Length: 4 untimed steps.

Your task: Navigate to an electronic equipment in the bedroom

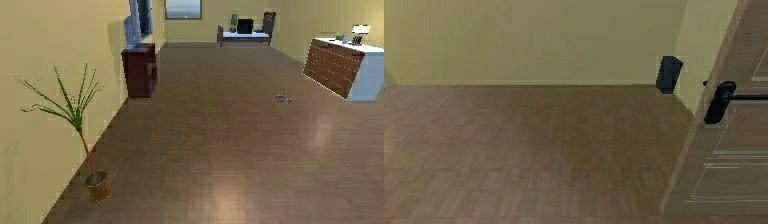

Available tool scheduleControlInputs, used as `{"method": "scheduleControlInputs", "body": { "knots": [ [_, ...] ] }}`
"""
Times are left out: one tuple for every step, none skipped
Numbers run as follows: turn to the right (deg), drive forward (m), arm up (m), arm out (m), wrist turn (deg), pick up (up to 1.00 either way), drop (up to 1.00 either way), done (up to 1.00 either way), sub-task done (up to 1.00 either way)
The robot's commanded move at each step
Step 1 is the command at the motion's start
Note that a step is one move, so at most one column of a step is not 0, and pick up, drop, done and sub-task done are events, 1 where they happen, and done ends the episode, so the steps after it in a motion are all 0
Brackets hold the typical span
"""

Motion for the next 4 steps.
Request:
{"method": "scheduleControlInputs", "body": {
  "knots": [
    [0.0,1.0,0.0,0.0,0.0,0.0,0.0,0.0,0.0],
    [0.0,0.5,0.0,0.0,0.0,0.0,0.0,0.0,0.0],
    [-12.0,0.0,0.0,0.0,0.0,0.0,0.0,0.0,0.0],
    [0.0,1.0,0.0,0.0,0.0,0.0,0.0,0.0,0.0]
  ]
}}
